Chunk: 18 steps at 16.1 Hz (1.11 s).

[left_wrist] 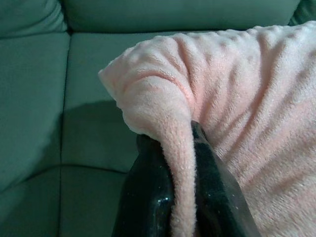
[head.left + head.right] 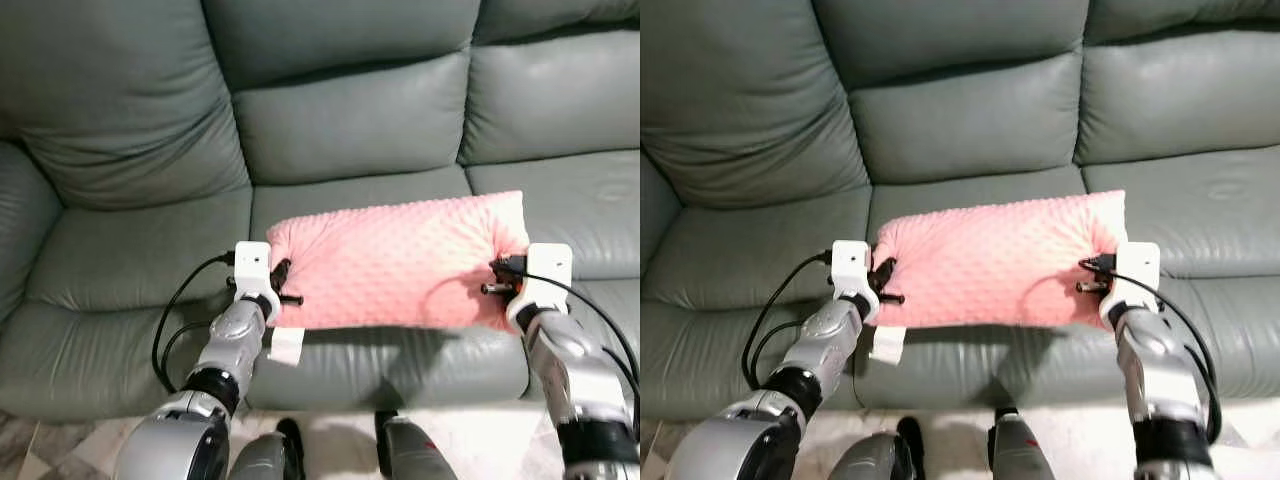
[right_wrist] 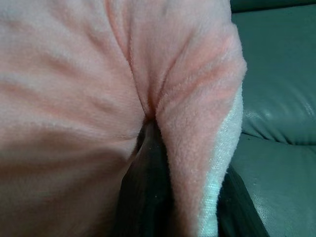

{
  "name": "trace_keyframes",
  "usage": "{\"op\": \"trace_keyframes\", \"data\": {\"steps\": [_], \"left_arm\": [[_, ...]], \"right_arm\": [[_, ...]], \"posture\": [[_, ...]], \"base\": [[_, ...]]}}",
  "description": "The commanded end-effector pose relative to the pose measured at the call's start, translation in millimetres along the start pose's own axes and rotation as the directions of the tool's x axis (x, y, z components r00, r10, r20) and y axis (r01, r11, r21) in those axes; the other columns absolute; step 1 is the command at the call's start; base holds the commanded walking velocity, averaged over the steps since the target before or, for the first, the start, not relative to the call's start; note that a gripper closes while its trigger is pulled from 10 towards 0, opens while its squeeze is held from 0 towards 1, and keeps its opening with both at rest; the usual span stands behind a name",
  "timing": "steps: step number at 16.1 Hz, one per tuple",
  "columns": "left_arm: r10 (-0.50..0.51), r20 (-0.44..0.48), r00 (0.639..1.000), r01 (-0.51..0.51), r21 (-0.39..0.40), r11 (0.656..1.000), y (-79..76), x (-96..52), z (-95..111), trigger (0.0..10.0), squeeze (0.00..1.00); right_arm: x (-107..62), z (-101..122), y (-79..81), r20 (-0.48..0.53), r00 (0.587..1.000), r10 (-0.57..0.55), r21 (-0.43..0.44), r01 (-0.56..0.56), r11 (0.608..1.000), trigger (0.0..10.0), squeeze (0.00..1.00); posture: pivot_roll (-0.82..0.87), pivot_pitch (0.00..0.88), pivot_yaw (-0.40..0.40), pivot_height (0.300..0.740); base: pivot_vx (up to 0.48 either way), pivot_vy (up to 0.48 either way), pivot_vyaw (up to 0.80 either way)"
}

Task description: Move the pillow to the sofa

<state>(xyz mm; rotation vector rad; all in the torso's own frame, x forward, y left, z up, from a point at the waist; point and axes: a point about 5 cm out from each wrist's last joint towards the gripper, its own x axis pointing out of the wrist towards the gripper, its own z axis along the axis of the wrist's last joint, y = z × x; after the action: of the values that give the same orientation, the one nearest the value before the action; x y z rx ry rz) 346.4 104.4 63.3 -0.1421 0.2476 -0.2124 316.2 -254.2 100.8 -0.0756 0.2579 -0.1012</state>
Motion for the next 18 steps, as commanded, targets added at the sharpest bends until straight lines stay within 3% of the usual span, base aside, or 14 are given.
{"op": "trace_keyframes", "data": {"steps": [1,4,5,6,12,18], "left_arm": [[0.1,-0.032,0.995,-0.1,-0.028,0.995,16.9,-5.7,-10.3,10.0,0.0],[0.125,-0.028,0.992,-0.127,-0.044,0.991,13.0,-4.6,-10.7,10.0,0.0],[0.127,-0.03,0.992,-0.128,-0.053,0.99,11.6,-5.1,-12.6,10.0,0.58],[0.114,-0.034,0.993,-0.116,-0.079,0.99,8.8,-5.7,-15.3,10.0,1.0],[0.086,-0.027,0.996,-0.088,-0.09,0.992,-1.9,-12.3,-29.6,10.0,1.0],[0.065,-0.061,0.996,-0.069,-0.066,0.995,-9.0,-16.7,-41.6,10.0,1.0]], "right_arm": [[2.1,-7.9,-13.0,-0.029,0.999,-0.036,-0.022,0.035,0.999,10.0,0.0],[12.0,-9.1,-3.3,-0.028,1.0,0.01,-0.035,-0.011,0.999,10.0,0.0],[13.5,-9.5,-1.6,-0.023,1.0,0.013,-0.039,-0.014,0.999,10.0,0.84],[14.7,-9.5,0.7,-0.017,1.0,0.015,-0.043,-0.016,0.999,10.0,1.0],[16.5,-9.4,18.5,0.036,0.997,0.065,-0.062,-0.063,0.996,10.0,1.0],[12.1,-18.3,17.3,0.025,0.998,0.061,-0.069,-0.059,0.996,10.0,1.0]], "posture": [[-0.22,0.383,0.143,0.74],[-0.22,0.391,0.134,0.74],[-0.22,0.393,0.131,0.74],[-0.22,0.396,0.132,0.74],[-0.22,0.407,0.129,0.74],[-0.22,0.413,0.126,0.74]], "base": [[0.0,0.0,0.0],[0.0,0.0,0.0],[0.0,0.0,0.0],[0.0,0.0,0.0],[0.0,0.0,0.0],[0.0,0.0,0.0]]}}
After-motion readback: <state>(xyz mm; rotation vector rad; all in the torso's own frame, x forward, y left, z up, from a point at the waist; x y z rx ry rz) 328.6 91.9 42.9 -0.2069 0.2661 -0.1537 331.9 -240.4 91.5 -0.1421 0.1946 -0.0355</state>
